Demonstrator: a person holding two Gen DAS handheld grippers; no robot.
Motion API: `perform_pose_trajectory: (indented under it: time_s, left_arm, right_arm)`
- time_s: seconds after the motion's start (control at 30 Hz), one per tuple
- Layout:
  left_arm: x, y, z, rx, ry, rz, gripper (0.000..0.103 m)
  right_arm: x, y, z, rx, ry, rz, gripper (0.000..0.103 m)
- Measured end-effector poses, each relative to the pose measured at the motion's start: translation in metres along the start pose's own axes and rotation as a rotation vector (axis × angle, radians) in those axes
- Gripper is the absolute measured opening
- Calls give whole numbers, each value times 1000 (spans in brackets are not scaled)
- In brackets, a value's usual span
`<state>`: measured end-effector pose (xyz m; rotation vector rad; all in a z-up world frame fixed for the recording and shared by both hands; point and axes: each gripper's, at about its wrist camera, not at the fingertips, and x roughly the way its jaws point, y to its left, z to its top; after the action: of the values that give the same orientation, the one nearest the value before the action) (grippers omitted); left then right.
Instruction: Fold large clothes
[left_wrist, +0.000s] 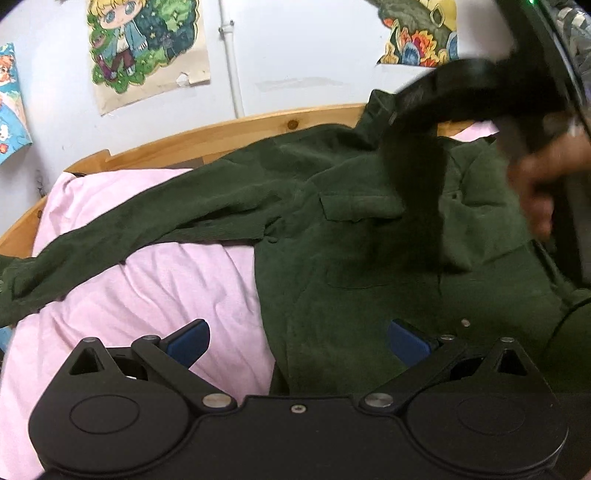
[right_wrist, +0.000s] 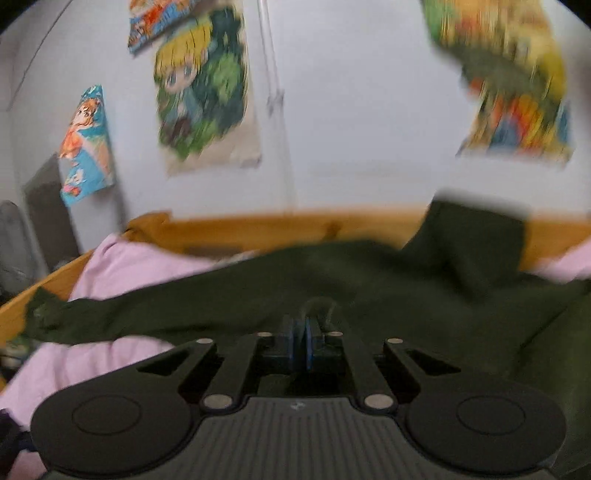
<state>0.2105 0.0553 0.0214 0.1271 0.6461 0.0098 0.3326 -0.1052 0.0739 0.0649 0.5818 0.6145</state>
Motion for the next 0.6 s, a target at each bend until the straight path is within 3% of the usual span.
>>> perform_pose_trajectory:
  time_s: [0.03,0.07,0.1,0.13,0.23,0.33,0.43,0.53,0.6]
  left_arm:
    - [7,2,0,-2,1,-5,102]
    - [14,4,1,-6,-2,-12,102]
    - [21,7,2,-15,-9,-21,102]
    - [28,8,4,-25,-18,-29,102]
    - [56,9,13,-67,-44,-66,102]
    - [89,2,28,-101,-77,-88,102]
    - [124,-15,44,-91,-117,-58,102]
    - [159,-34,54,-45,-105,49,102]
    - [176,-38,54,-29,-91,60,102]
  right_arm:
    - [4,-10,-6,21,19,37,46]
    - [4,-20,-12,34,25,66,62]
    - [2,-31,-16,45,19,84,84]
    - [-3,-43,-19,48,2,93,92]
    - [-33,-84,-24,-7,-72,-7,97]
    - [-60,-134,-23,-27,-156,-292,101]
    - [-70,-191,-19,41,-163,-537,99]
    - [-66,-249,-16,174,-110,-595,87]
    - [-64,-278,-17,273,-106,-593,87]
